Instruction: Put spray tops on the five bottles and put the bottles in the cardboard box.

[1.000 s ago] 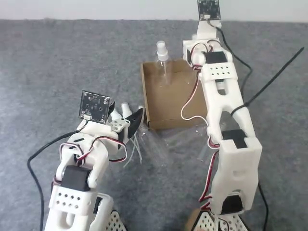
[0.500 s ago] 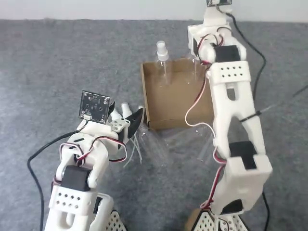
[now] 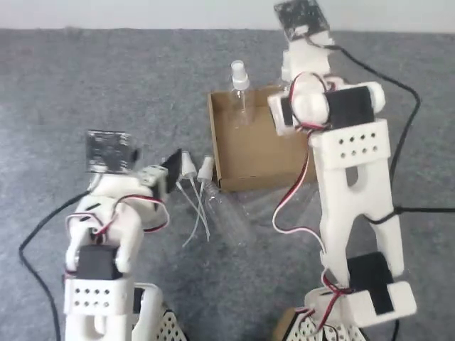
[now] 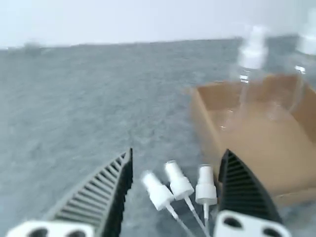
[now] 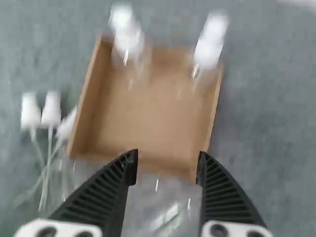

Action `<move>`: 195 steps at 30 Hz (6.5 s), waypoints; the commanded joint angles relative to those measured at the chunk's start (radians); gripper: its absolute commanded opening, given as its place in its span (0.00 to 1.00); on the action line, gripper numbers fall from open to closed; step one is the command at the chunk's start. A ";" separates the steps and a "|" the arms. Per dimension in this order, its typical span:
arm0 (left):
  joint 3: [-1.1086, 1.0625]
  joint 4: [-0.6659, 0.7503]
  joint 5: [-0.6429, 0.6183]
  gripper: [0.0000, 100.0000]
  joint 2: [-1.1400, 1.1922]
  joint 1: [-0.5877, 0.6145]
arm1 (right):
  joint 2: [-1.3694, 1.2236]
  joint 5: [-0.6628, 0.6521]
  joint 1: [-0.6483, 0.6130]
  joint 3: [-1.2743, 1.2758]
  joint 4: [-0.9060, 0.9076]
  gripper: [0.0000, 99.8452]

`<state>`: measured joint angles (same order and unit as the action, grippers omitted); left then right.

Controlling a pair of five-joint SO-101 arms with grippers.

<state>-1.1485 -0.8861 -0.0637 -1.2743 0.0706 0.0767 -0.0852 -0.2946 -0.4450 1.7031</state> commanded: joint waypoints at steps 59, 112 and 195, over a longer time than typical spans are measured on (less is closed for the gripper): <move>0.691 -0.192 -0.100 0.24 1.266 0.064 | 0.259 -0.710 0.917 1.270 -0.845 0.02; 0.835 -0.244 0.044 0.02 1.392 0.015 | 0.107 -0.717 1.018 1.252 -0.906 0.12; 0.888 -0.296 -0.147 0.02 0.310 -0.048 | 0.722 -0.127 -0.288 0.994 -0.599 0.01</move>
<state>-0.3291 -1.2543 -0.1450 -0.9198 0.0230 0.7396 -0.2355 -0.4572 0.5186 1.1937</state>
